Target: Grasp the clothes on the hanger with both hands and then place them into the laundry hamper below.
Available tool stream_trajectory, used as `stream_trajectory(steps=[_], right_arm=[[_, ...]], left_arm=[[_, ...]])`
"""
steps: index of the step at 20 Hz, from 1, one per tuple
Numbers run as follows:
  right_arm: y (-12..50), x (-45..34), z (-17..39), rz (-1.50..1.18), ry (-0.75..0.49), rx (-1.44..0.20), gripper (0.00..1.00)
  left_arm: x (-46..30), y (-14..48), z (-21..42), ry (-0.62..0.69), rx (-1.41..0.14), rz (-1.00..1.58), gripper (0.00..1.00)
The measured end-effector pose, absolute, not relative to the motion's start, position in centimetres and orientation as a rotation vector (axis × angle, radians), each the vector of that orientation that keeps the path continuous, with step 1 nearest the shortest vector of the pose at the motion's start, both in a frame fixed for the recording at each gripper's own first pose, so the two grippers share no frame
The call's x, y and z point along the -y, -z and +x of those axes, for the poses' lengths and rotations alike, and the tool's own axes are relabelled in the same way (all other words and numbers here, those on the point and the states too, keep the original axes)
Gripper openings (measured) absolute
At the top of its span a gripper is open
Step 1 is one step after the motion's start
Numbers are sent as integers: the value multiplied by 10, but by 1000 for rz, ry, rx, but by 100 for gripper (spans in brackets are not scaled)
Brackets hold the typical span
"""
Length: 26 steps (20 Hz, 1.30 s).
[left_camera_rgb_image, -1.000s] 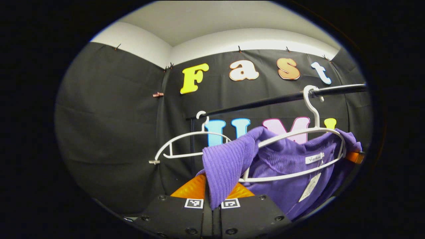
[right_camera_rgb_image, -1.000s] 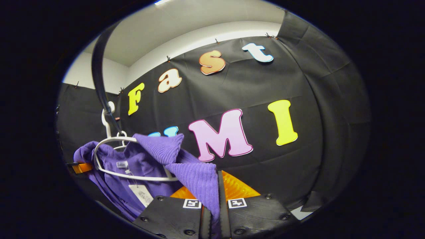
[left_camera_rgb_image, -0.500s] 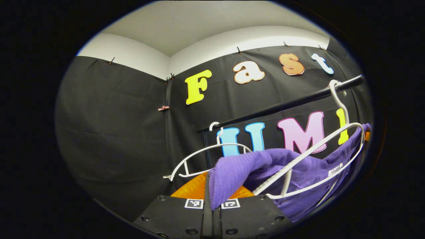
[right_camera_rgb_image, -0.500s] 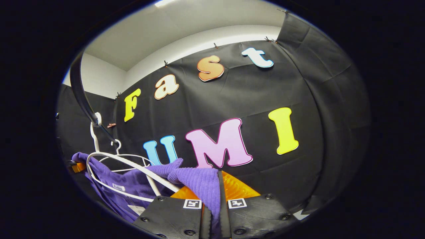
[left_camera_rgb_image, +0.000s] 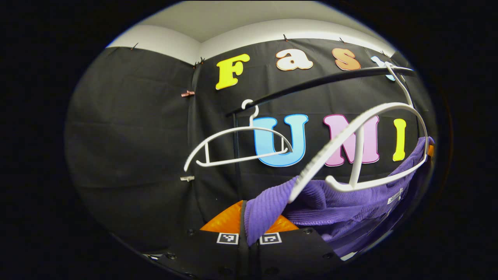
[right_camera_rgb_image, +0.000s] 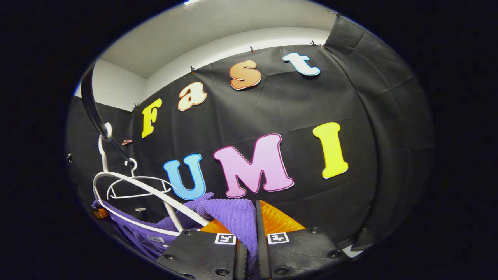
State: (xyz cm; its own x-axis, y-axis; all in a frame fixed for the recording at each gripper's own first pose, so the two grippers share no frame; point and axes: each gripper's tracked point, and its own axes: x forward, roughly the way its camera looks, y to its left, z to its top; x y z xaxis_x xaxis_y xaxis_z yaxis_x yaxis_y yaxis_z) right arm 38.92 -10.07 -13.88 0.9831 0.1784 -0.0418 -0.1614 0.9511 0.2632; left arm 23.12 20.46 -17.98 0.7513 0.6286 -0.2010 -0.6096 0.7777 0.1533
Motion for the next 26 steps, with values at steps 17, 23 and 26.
stream_trajectory(steps=[17,23,26], right_arm=[[282,44,271,206,-302,-515,14],[326,-15,211,187,-459,-706,19],[348,-35,185,153,-523,-793,19]], left_arm=[[-66,310,216,-416,-543,-97,6],[-33,346,199,-368,-654,-177,6],[-18,368,190,-340,-732,-229,6]])
